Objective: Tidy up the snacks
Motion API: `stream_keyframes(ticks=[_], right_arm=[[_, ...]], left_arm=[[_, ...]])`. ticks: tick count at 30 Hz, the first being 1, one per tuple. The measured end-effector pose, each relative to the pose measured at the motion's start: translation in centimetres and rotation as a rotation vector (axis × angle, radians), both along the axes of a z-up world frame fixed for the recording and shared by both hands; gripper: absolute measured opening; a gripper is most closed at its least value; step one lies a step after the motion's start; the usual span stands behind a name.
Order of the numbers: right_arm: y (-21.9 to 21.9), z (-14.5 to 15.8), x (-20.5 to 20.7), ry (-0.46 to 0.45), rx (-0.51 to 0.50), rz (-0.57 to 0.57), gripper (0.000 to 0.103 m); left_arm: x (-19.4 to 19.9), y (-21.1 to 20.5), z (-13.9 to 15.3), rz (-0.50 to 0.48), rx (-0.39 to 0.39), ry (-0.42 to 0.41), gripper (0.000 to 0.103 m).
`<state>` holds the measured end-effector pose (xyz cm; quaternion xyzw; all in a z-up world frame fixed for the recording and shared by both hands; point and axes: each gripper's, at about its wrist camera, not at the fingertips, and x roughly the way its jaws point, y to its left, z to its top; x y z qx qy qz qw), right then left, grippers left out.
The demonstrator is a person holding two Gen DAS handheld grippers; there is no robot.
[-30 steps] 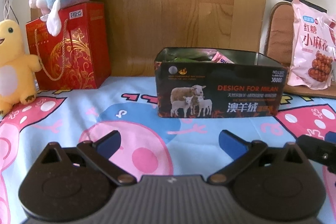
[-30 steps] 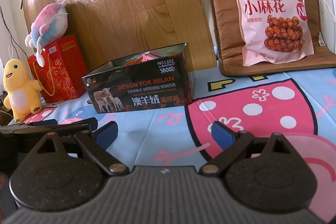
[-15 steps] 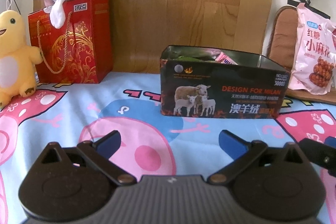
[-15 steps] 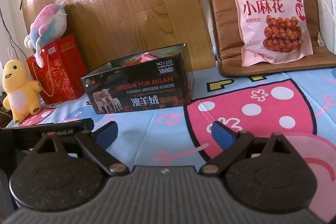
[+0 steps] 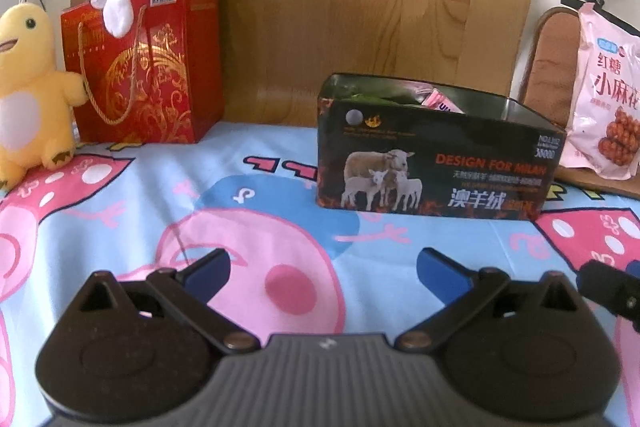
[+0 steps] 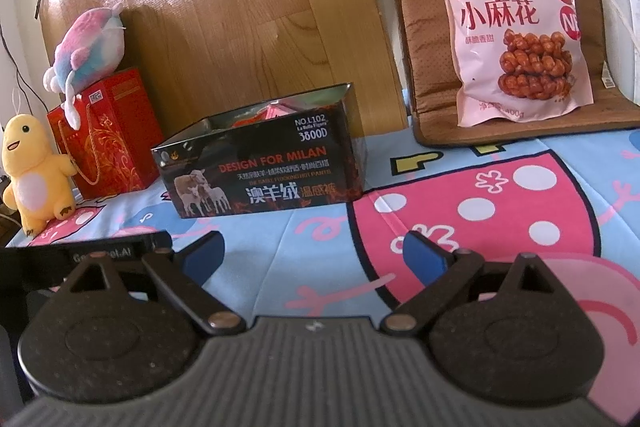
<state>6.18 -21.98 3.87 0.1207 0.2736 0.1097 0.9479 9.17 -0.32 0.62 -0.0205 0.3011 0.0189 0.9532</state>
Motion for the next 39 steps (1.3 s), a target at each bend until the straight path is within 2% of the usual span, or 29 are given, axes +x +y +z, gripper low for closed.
stream_keyframes(ticks=[11,19,39], right_arm=[[-0.01,-0.03,-0.02,-0.001,0.002,-0.003,0.098],[0.0,-0.04,-0.03,-0.001,0.004,0.003,0.098],[0.02,-0.05,0.0,-0.001,0.008,0.006,0.098]], left_arm=[[-0.11,-0.3,0.07,0.004,0.032,-0.01,0.103],[-0.38,-1.1,0.04,-0.019,0.082,-0.026,0.103],[-0.51,-0.88,0.23,-0.024,0.059,-0.035,0.103]])
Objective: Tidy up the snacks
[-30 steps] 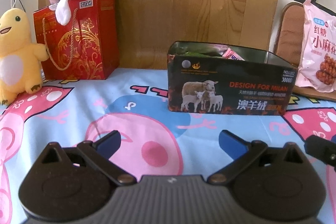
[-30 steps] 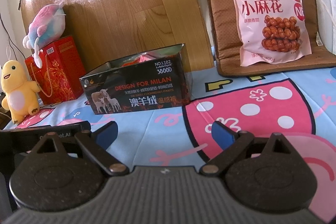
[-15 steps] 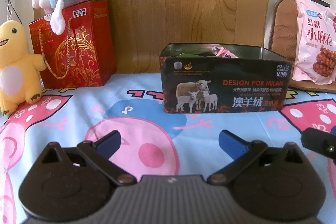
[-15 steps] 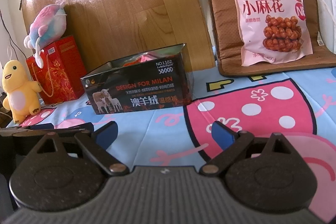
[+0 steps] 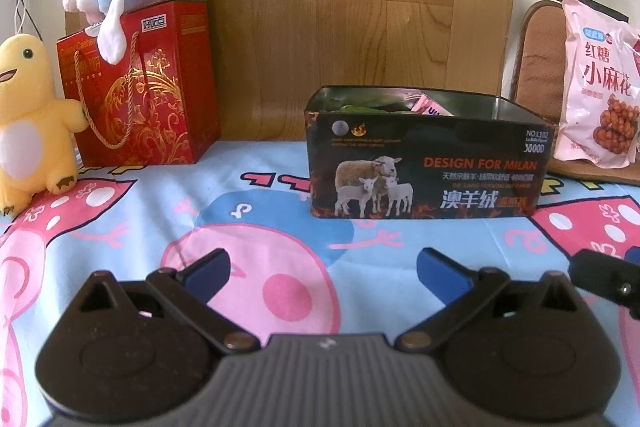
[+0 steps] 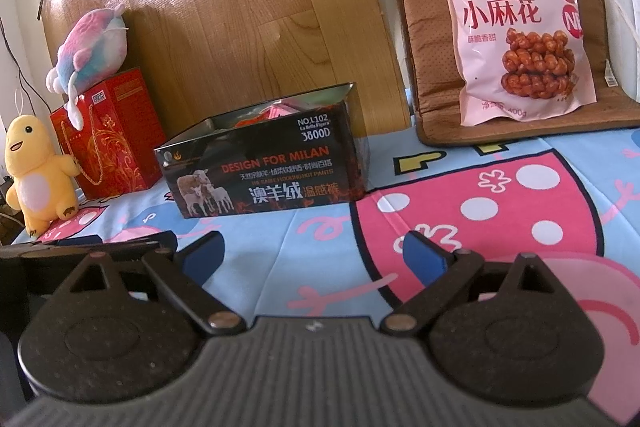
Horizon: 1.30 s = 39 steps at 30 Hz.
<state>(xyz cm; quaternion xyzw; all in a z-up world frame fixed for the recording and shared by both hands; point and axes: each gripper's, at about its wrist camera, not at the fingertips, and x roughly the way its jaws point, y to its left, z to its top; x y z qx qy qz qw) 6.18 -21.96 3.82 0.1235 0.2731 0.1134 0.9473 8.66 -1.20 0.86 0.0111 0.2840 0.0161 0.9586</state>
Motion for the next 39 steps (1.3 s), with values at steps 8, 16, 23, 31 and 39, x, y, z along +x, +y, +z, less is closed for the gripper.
stream_keyframes(ticks=[8,16,23,31,39], right_arm=[[0.0,0.0,0.0,0.0,0.0,0.001,0.098],[-0.1,0.0,0.0,0.001,0.001,0.001,0.098],[-0.1,0.0,0.0,0.002,0.002,0.001,0.098],[-0.1,0.0,0.1,0.002,0.003,0.0,0.098],[0.1,0.0,0.0,0.002,0.005,0.002,0.098]], left_arm=[[-0.1,-0.4,0.0,-0.007,0.029,-0.006,0.103],[-0.2,-0.7,0.0,-0.018,0.045,-0.009,0.103],[-0.3,-0.5,0.1,-0.021,0.029,-0.022,0.103],[0.4,0.2,0.0,0.027,0.006,0.012,0.103],[-0.2,-0.2,0.1,0.016,0.025,-0.023,0.103]])
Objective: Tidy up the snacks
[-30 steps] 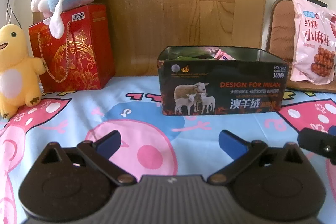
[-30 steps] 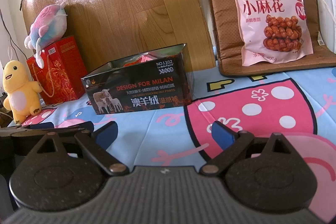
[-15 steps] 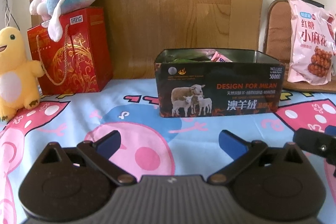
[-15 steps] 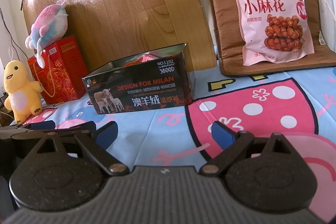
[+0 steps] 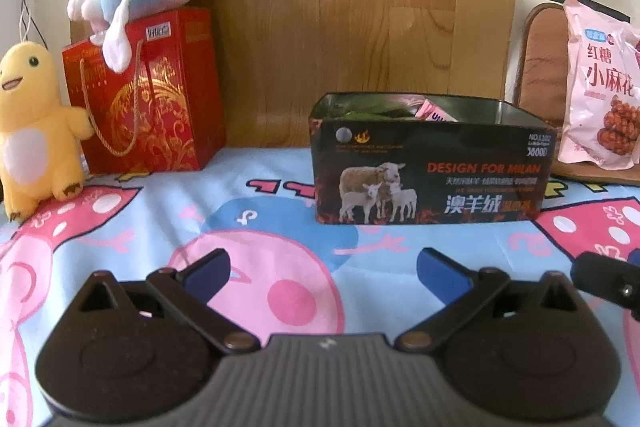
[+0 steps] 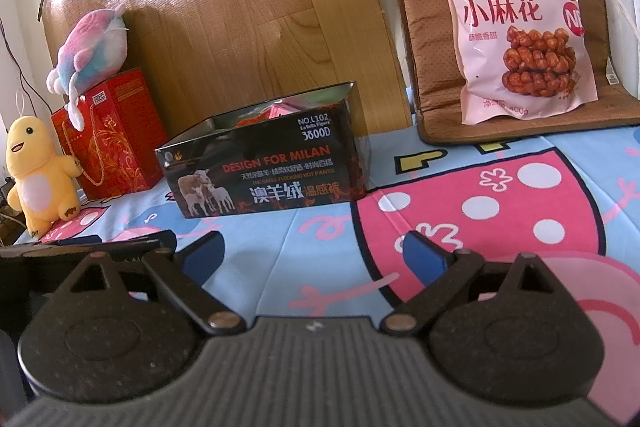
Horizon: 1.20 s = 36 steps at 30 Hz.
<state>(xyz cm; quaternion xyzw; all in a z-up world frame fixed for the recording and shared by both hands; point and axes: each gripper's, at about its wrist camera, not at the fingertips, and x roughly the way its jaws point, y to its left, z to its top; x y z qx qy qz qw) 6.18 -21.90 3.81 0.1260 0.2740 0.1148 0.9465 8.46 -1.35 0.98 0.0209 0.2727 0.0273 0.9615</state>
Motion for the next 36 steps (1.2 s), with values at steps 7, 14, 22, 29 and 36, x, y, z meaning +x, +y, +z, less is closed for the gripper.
stream_keyframes(ticks=[7,14,22,29,36], right_arm=[[-0.06,0.0,0.07,0.0,0.001,0.002,0.098],[0.02,0.02,-0.02,0.001,0.001,0.001,0.098],[0.05,0.01,0.0,0.001,0.001,0.002,0.098],[-0.05,-0.01,0.07,0.001,0.001,0.003,0.098],[-0.03,0.01,0.05,0.001,0.001,0.002,0.098]], left_arm=[[-0.1,-0.15,0.22,0.01,0.008,-0.013,0.103],[-0.17,-0.29,0.18,0.011,0.02,-0.014,0.103],[0.04,0.03,0.08,0.01,0.01,0.005,0.103],[-0.09,-0.11,0.16,0.006,0.018,0.0,0.103],[-0.13,-0.49,0.07,-0.015,0.032,0.001,0.103]])
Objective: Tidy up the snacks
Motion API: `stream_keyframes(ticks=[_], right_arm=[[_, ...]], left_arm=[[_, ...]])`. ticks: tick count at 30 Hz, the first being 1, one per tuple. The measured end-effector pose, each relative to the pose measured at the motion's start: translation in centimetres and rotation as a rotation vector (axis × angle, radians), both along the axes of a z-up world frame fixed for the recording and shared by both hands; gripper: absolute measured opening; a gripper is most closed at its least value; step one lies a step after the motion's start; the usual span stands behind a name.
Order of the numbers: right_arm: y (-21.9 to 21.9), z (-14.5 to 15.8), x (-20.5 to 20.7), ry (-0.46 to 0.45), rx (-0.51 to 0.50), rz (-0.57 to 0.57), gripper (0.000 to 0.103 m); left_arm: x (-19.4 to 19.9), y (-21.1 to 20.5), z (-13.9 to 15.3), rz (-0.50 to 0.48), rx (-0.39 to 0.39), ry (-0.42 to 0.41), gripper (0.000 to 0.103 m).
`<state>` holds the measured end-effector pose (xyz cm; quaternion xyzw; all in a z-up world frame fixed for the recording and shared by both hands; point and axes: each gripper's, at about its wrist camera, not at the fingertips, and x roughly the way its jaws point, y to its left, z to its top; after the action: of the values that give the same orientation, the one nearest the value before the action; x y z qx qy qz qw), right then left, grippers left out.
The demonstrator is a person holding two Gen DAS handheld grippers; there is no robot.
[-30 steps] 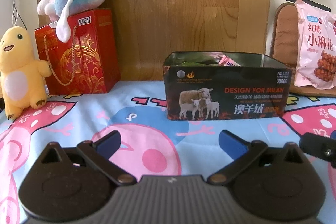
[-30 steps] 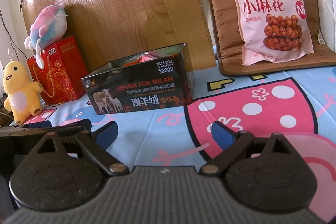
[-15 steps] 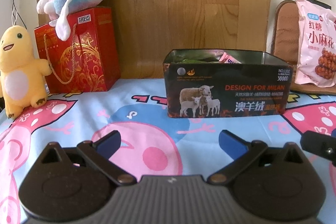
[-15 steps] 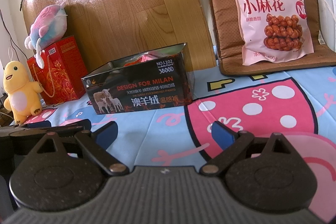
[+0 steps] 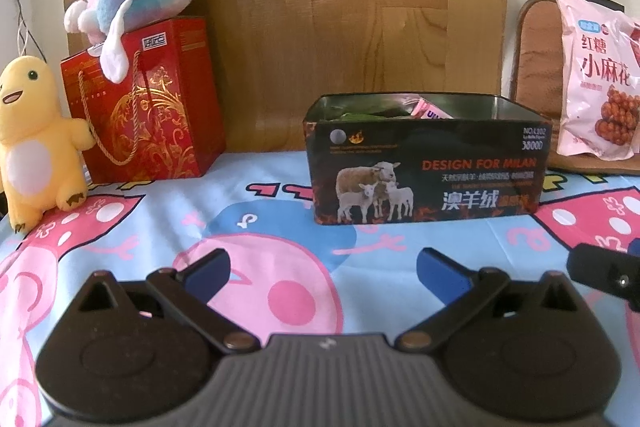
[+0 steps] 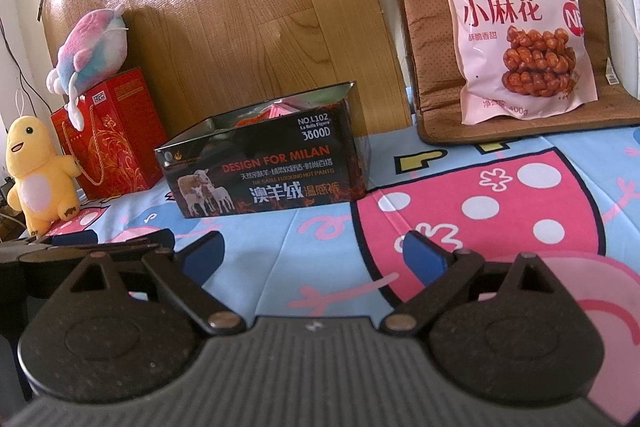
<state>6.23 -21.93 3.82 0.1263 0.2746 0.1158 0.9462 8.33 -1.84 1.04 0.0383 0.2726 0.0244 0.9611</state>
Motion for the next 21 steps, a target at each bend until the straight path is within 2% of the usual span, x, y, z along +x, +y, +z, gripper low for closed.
stream_keyframes(ticks=[9,21], right_arm=[[-0.07,0.03,-0.01,-0.001,0.001,-0.002,0.098],[-0.09,0.01,0.09,0.003,0.002,0.002,0.098]], left_arm=[[-0.22,-0.6,-0.11,-0.019,0.038,-0.008,0.103],[-0.21,-0.67,-0.16,-0.023,0.047,-0.005,0.103]])
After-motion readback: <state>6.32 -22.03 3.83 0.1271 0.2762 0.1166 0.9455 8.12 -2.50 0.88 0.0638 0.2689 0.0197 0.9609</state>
